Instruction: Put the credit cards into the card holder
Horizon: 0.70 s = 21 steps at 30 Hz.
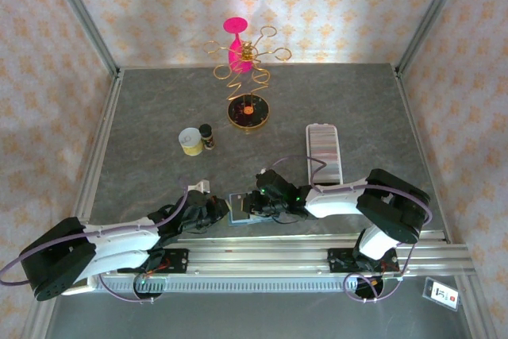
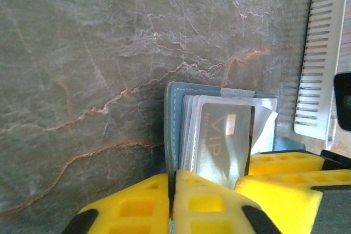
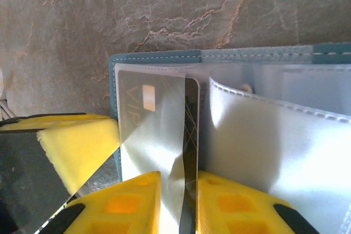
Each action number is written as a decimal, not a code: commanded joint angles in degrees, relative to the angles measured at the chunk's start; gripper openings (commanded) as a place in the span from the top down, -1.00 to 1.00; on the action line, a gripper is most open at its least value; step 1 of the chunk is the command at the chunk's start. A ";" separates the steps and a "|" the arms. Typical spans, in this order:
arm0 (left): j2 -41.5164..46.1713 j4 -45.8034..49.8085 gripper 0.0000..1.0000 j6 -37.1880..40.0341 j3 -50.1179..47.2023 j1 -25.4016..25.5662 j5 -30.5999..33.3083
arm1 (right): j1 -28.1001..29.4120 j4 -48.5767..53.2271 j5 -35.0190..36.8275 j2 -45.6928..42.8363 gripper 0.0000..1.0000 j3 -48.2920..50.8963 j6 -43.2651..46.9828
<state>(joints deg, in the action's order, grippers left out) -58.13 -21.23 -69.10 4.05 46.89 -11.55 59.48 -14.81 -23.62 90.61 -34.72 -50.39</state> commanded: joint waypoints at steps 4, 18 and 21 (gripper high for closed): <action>2.54 2.13 1.00 0.97 2.00 0.70 0.43 | 0.72 0.78 1.14 -1.75 0.44 -0.19 -0.20; 9.25 14.44 1.00 4.01 5.16 0.67 2.37 | 0.72 30.02 23.50 -10.45 0.18 -7.99 5.03; 9.49 15.40 1.00 4.27 5.77 0.66 2.37 | 0.75 32.93 25.38 -10.74 0.06 -8.22 5.77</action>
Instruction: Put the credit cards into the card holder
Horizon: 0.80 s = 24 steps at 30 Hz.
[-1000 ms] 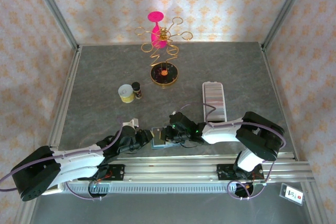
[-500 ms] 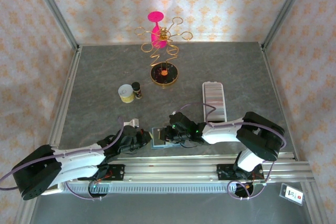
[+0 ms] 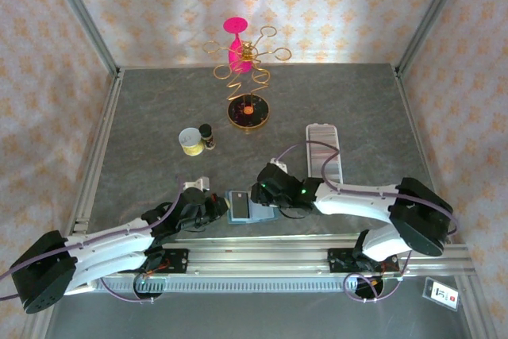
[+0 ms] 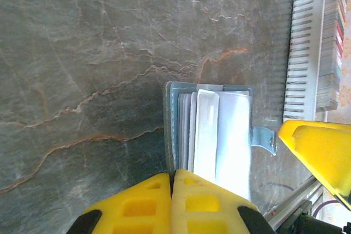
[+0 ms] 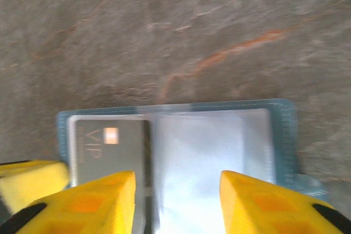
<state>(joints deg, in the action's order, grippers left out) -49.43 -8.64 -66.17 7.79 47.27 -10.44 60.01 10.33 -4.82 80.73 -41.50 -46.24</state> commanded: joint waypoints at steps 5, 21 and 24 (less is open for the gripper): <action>0.82 3.46 1.00 1.57 2.92 0.33 1.03 | 0.15 9.80 6.91 2.12 -0.05 -3.36 3.32; 2.07 7.50 1.00 1.64 5.23 0.29 1.32 | 0.20 14.89 9.00 6.13 0.20 -6.07 6.22; 2.19 8.28 1.00 1.94 5.63 0.30 1.30 | 0.24 15.34 10.11 4.43 0.36 -5.60 5.73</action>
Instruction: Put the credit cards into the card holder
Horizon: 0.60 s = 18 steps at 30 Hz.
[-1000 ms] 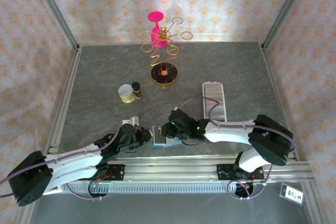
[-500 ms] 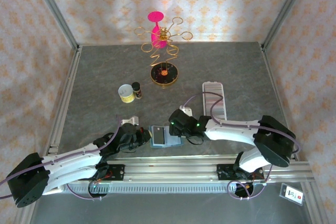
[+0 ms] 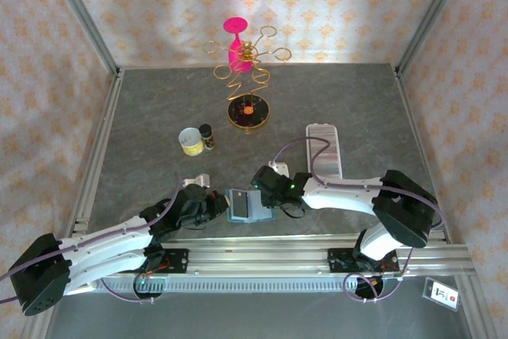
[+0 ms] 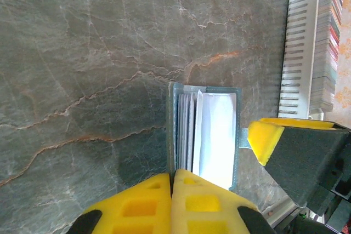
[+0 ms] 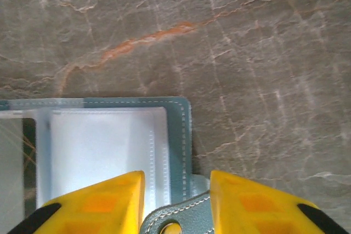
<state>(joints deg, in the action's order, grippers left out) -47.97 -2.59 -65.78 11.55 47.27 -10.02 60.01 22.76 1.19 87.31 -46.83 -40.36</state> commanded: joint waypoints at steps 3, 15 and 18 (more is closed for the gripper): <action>0.77 3.11 1.00 2.06 2.12 0.29 1.20 | 0.23 3.31 4.83 -3.29 0.46 0.48 -0.80; 0.95 3.84 1.00 2.74 2.40 0.29 1.84 | 0.19 1.85 4.93 -6.69 0.88 4.59 -3.54; 0.94 4.94 1.00 3.09 3.69 0.29 1.57 | 0.22 -0.03 4.61 -8.32 1.00 5.88 -4.35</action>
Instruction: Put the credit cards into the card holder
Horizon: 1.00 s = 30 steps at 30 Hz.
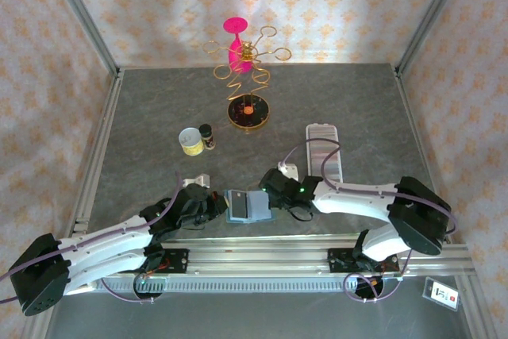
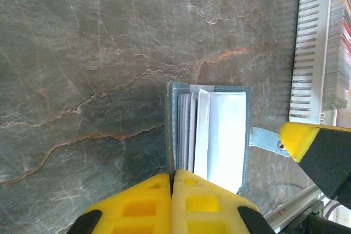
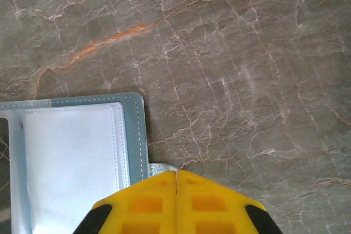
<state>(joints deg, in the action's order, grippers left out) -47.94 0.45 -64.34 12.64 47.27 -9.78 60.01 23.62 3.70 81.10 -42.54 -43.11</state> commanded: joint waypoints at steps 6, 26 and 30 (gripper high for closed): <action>-1.51 1.43 0.98 2.45 6.60 0.41 -3.04 | 0.23 -8.84 -2.56 -3.40 1.00 5.29 -4.05; -24.76 -24.99 0.43 -2.86 10.43 7.40 -9.79 | 0.20 -16.34 -2.53 -8.17 1.00 12.88 -9.14; -28.47 -25.99 0.83 -2.69 8.82 7.41 -9.14 | 0.19 -14.43 -0.94 -10.02 1.00 13.05 -9.45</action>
<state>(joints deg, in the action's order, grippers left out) -75.00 -21.87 -66.30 22.85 54.39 -19.09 60.01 7.16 -0.38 72.69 -30.22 -51.46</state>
